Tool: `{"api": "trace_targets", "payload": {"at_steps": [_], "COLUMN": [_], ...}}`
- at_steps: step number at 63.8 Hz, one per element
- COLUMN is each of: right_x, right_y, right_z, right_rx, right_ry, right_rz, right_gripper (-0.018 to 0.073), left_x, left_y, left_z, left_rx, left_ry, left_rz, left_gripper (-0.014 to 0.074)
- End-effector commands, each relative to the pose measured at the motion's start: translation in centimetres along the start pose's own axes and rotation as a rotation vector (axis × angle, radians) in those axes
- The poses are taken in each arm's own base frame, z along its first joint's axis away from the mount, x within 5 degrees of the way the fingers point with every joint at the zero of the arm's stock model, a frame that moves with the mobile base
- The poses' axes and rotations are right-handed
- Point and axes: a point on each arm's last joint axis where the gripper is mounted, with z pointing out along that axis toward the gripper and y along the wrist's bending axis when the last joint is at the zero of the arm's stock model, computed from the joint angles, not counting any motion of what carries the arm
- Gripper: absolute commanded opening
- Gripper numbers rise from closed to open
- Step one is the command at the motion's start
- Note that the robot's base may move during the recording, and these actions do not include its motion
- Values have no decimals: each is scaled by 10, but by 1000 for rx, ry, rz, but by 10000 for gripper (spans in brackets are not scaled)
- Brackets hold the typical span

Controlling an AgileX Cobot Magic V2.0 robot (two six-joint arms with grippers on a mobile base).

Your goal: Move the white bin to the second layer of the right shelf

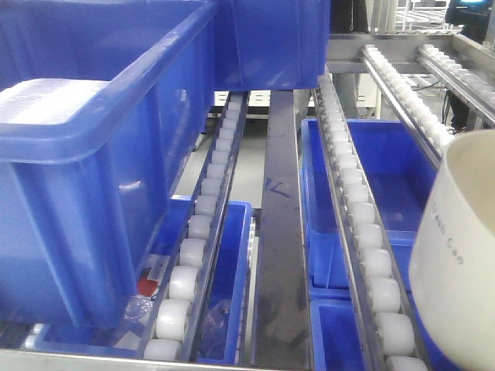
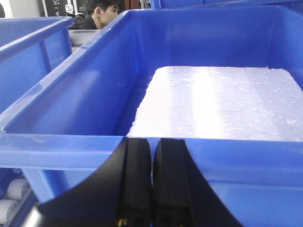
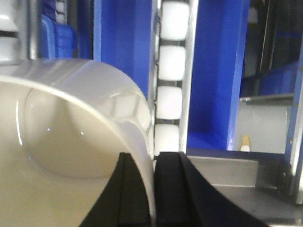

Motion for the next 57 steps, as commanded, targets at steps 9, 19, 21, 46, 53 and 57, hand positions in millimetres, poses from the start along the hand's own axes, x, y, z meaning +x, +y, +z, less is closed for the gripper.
{"api": "trace_targets", "payload": {"at_steps": [9, 19, 21, 46, 53, 57], "right_x": [-12, -13, -13, -15, -16, -14], "right_y": [2, 2, 2, -6, -6, -7], "right_z": [-2, -2, -2, -11, -26, -37], "right_rx": [-14, -16, -15, -4, -11, -14], "right_ry": [-63, -72, -71, -103, -136, -155], "right_rz": [7, 7, 6, 47, 50, 52], "right_gripper": [60, 132, 169, 344, 344, 344], "left_x": [4, 4, 4, 4, 4, 4], "left_y": [0, 0, 0, 0, 0, 0], "left_z": [0, 0, 0, 0, 0, 0], "left_rx": [-4, -4, -4, -4, -4, -4], "left_ry": [-64, -64, -64, -64, -64, -64], "left_rz": [-9, -9, -9, -9, -9, -9], "left_gripper": [85, 85, 85, 85, 85, 85]}}
